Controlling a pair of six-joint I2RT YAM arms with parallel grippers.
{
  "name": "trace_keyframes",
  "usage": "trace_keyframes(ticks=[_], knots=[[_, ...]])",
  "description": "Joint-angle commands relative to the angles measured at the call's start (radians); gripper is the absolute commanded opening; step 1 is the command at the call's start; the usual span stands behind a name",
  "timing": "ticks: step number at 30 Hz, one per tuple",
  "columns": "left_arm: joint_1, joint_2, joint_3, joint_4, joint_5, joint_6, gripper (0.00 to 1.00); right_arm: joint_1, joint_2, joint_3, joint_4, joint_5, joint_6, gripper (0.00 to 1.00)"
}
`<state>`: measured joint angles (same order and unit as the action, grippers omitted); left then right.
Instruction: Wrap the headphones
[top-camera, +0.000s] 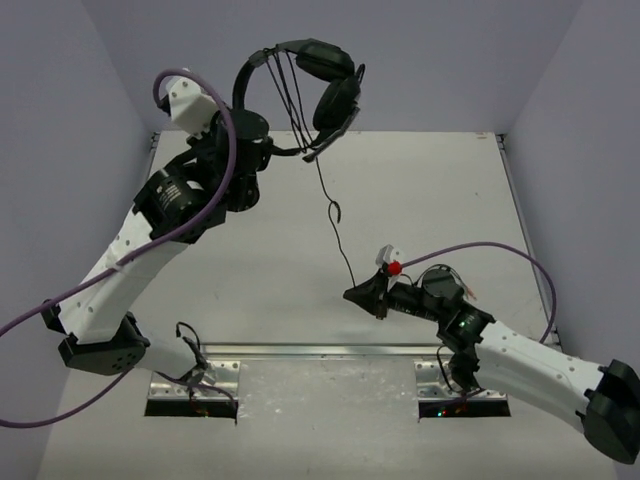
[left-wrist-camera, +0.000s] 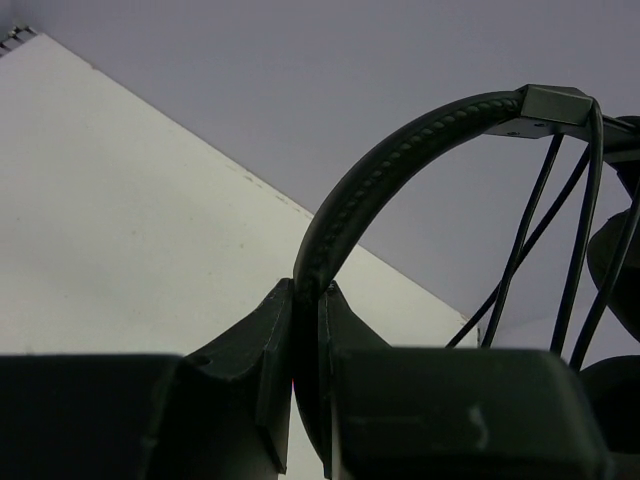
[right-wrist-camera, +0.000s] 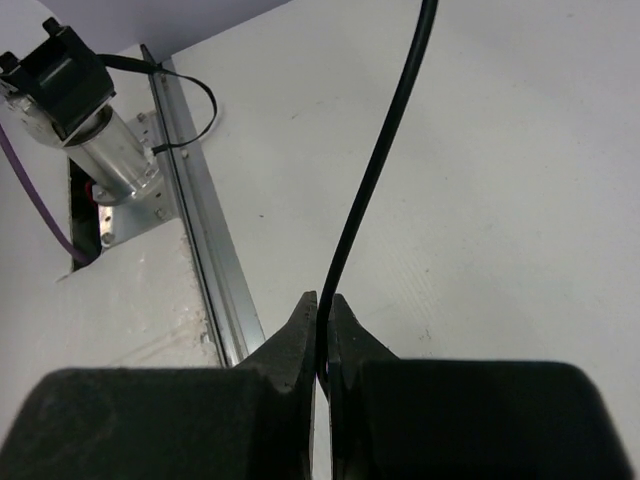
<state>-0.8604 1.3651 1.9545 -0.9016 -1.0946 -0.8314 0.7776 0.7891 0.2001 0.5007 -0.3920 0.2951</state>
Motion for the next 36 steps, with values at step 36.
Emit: trace_keyframes(ticks=[36], knots=[[0.678,0.557,0.150,0.112,0.177,-0.084,0.00,0.166,0.193,1.037,-1.246,0.101,-0.177,0.01]])
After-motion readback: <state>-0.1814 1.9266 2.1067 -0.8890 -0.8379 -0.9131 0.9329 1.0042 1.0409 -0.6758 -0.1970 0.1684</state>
